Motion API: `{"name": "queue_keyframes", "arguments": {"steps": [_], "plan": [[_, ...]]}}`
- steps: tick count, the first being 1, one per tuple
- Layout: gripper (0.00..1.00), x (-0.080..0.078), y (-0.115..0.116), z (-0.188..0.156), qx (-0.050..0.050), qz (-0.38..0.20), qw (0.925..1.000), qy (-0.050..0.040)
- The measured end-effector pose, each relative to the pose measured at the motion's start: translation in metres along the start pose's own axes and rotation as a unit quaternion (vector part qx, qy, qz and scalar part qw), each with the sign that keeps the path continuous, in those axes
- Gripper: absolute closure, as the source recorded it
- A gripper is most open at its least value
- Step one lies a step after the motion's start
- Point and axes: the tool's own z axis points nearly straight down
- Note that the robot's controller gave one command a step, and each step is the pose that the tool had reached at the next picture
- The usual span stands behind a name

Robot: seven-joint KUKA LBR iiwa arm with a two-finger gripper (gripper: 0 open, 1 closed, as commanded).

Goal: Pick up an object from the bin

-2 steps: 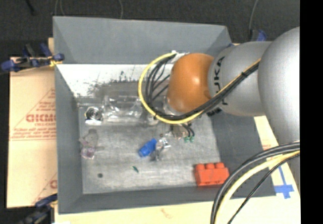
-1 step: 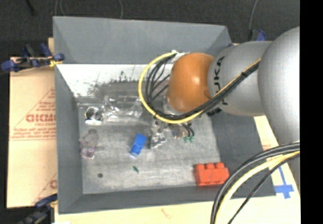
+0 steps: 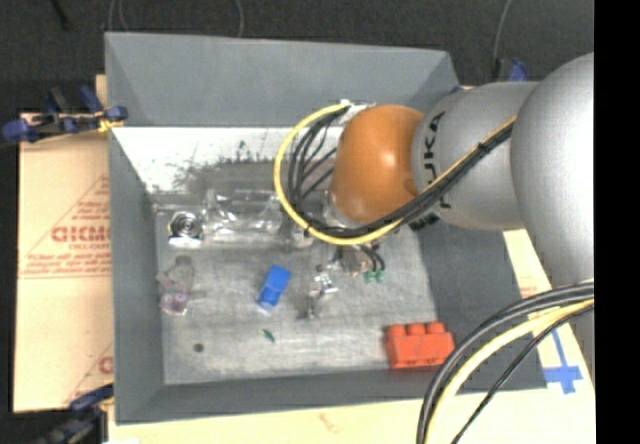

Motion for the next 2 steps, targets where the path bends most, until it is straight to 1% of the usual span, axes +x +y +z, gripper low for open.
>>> {"name": "queue_keyframes", "arguments": {"steps": [1,2], "plan": [[1.0,-0.0003,-0.0001,-0.0002,0.0,0.001,1.0,-0.0003],[0.0,0.0,-0.0002,0.0,0.0,0.001,1.0,0.0001]]}}
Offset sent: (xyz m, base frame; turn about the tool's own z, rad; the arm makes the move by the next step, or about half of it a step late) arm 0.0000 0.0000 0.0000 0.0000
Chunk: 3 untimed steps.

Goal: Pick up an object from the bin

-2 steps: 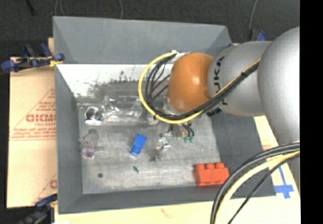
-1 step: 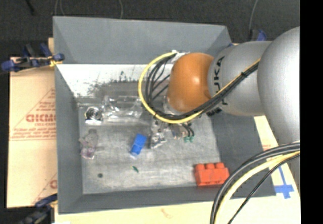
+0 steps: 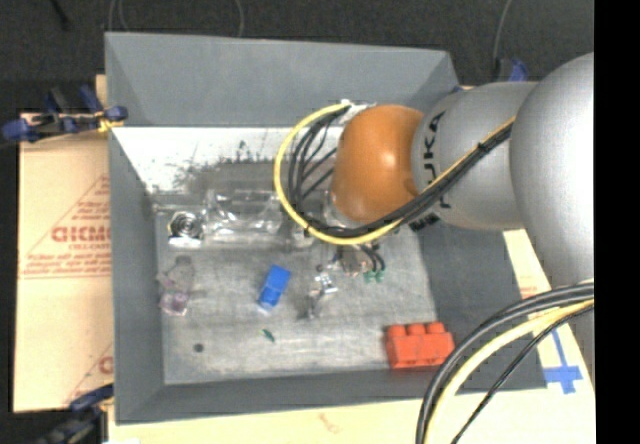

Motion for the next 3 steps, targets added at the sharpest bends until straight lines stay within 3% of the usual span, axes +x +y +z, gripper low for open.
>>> {"name": "queue_keyframes", "arguments": {"steps": [1,2,3], "plan": [[0.0,0.018,0.059,0.006,0.002,-0.035,0.9994,-0.0063],[1.0,0.016,0.058,0.004,0.001,-0.033,0.9994,-0.0079],[1.0,0.02,0.055,-0.115,0.001,-0.075,0.9971,-0.0028]]}}
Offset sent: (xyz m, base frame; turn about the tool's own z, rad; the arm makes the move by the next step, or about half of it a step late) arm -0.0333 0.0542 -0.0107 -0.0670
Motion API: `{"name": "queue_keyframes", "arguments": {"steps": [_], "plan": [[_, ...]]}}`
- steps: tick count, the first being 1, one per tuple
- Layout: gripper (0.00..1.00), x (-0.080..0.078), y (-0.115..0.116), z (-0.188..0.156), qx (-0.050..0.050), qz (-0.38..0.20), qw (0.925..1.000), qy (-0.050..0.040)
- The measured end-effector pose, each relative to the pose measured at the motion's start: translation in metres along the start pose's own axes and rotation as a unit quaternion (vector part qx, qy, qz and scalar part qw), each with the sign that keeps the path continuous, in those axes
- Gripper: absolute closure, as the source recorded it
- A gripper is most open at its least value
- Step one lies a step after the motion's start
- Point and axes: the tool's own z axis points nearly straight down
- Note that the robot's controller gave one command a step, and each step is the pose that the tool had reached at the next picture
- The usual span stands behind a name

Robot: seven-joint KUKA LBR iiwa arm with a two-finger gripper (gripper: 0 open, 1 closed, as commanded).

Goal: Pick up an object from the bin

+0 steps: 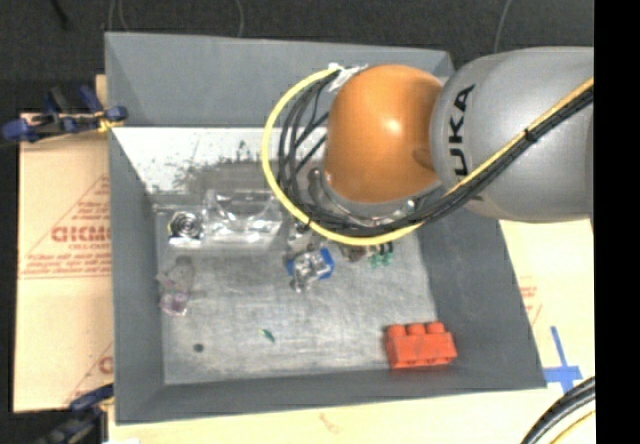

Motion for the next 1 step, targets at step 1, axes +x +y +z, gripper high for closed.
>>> {"name": "queue_keyframes", "arguments": {"steps": [1], "plan": [[1.0,-0.0771,0.0336,0.0048,-0.002,-0.116,0.9932,0.0019]]}}
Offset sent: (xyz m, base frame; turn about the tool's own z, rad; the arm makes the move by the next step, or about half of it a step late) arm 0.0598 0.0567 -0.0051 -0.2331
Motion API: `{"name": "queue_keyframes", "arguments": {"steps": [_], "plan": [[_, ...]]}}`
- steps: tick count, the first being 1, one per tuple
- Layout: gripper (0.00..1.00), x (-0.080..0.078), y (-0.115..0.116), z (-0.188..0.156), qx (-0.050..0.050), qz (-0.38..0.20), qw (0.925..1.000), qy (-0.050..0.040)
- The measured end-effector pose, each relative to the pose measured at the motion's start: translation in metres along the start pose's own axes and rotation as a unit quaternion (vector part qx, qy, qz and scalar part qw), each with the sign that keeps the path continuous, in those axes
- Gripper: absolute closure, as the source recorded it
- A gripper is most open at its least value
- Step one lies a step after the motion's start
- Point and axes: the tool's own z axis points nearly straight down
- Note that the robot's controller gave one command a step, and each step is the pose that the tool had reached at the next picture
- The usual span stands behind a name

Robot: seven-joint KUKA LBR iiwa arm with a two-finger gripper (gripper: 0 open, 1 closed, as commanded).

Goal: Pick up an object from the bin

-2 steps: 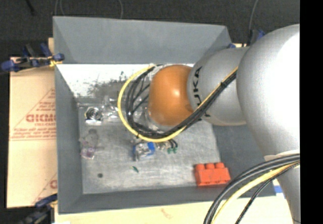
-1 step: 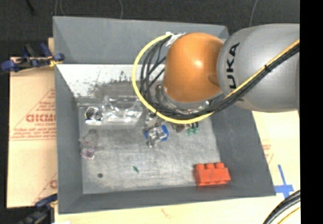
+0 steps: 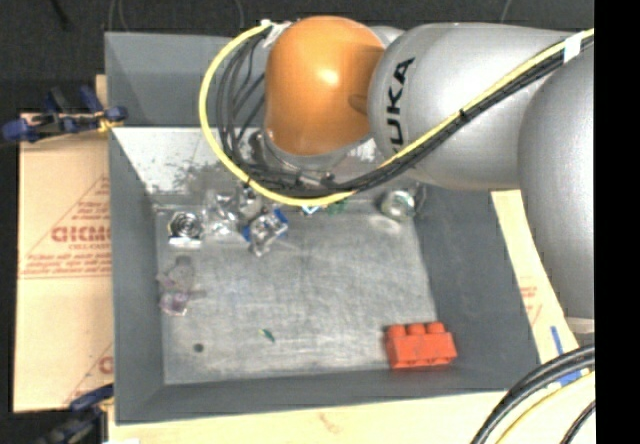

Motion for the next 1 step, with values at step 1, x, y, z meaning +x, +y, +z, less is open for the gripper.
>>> {"name": "queue_keyframes", "arguments": {"steps": [1], "plan": [[1.0,-0.009,0.0067,-0.1285,0.002,-0.169,0.9856,-0.002]]}}
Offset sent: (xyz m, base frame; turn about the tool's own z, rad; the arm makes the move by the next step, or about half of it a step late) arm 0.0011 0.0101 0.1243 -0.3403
